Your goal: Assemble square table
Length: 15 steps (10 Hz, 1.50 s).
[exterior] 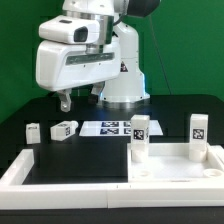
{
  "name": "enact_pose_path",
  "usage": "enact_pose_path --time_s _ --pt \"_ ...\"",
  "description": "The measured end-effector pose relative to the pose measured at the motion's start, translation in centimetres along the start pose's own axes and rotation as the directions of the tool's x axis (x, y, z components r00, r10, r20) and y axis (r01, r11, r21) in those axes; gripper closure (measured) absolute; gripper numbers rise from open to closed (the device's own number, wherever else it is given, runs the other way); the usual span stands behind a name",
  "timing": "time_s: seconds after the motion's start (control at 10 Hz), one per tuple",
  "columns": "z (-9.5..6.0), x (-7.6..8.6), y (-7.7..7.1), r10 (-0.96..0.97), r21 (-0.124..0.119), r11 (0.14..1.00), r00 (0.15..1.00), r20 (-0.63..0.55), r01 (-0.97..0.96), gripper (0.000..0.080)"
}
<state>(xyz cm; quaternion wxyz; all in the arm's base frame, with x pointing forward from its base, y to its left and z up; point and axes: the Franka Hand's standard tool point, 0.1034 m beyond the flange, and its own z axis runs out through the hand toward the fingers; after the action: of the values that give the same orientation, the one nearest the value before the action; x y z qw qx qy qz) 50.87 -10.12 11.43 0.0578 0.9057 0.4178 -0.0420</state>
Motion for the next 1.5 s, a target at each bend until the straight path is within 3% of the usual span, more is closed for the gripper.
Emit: enact_pose_path --time_s 0.1,0.3,0.4,0.5,0.6,0.9,1.1,1.2,1.5 --pt "0.3 -0.8 -0.1 0.068 0.012 0.998 0.998 -0.011 -0.068 0.0151" --pt "1.9 -5.5 -0.7 0.359 0.070 0.931 0.933 0.002 -0.358 0.0151" --pt "2.1 -6.4 -1.2 0.501 0.106 0.859 0.865 0.020 -0.500 0.0151" --pt "2.0 -6.4 -1.5 0.607 0.158 0.780 0.793 0.048 -0.606 0.0151" --pt "2.0 -6.1 -1.3 0.617 0.148 0.774 0.786 0.041 -0.616 0.0151" --pt "2.2 -6.1 -1.6 0.763 0.142 0.629 0.642 0.074 -0.764 0.0151" --pt "3.2 -8.3 -3.5 0.891 0.169 0.398 0.424 0.161 -0.902 0.0151" --pt "3.7 -8.5 -3.8 0.901 0.178 0.368 0.397 0.175 -0.913 0.0151" --pt "3.8 -8.5 -3.9 0.895 0.182 0.378 0.409 0.180 -0.908 0.0151"
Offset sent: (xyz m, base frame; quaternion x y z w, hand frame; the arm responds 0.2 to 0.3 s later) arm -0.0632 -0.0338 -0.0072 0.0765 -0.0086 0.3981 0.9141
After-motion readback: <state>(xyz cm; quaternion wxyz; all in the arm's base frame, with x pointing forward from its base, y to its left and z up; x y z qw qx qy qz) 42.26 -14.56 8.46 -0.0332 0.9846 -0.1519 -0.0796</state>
